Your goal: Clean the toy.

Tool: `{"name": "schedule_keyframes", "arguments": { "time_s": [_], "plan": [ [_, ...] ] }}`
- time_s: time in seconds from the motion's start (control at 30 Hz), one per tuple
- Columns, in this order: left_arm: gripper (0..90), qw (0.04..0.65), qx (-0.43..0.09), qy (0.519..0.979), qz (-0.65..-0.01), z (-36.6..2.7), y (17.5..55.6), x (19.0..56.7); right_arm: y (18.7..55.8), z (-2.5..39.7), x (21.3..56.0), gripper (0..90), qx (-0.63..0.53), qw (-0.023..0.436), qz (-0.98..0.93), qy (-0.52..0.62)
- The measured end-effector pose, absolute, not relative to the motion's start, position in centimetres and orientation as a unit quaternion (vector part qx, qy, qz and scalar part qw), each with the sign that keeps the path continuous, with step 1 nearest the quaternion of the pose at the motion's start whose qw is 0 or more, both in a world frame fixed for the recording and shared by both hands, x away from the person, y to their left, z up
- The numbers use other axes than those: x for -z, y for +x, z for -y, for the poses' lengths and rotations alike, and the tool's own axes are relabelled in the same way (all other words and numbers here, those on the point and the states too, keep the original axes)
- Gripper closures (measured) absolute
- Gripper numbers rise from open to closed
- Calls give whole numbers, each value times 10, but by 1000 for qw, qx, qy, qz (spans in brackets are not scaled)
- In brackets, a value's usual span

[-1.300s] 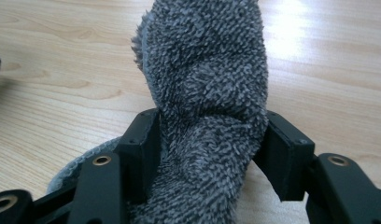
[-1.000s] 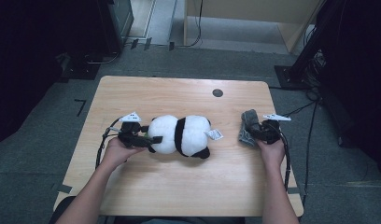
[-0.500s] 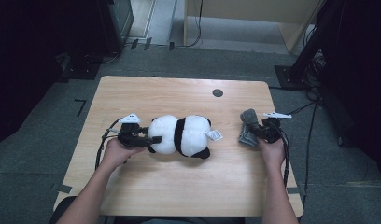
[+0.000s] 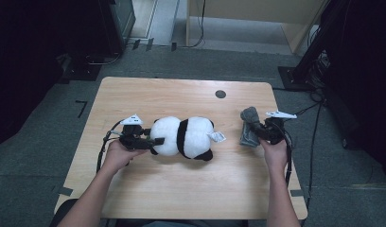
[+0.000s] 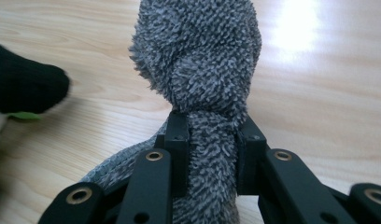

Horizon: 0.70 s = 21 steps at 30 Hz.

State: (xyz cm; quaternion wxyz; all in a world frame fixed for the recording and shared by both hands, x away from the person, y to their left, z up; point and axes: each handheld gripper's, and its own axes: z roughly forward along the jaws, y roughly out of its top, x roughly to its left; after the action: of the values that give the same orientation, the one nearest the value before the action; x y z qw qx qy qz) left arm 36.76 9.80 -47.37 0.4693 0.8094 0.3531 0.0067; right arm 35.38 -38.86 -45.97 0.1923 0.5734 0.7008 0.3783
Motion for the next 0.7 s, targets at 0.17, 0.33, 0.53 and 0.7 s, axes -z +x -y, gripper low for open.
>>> {"name": "schedule_keyframes", "arguments": {
  "time_s": [0.17, 0.33, 0.53, 0.7],
  "plan": [
    [317, 470, -5, 806, -360, -98, 368, 473, 353, 378, 446, 727, -376, 184, -710, 566],
    [320, 470, -9, 804, -364, -97, 365, 473, 355, 364, 425, 726, -376, 179, -726, 547],
    [319, 469, -13, 804, -366, -97, 364, 472, 363, 339, 399, 726, -381, 175, -745, 519],
    [319, 467, -16, 806, -364, -96, 363, 472, 371, 319, 381, 726, -378, 174, -759, 501]
  ]
}}
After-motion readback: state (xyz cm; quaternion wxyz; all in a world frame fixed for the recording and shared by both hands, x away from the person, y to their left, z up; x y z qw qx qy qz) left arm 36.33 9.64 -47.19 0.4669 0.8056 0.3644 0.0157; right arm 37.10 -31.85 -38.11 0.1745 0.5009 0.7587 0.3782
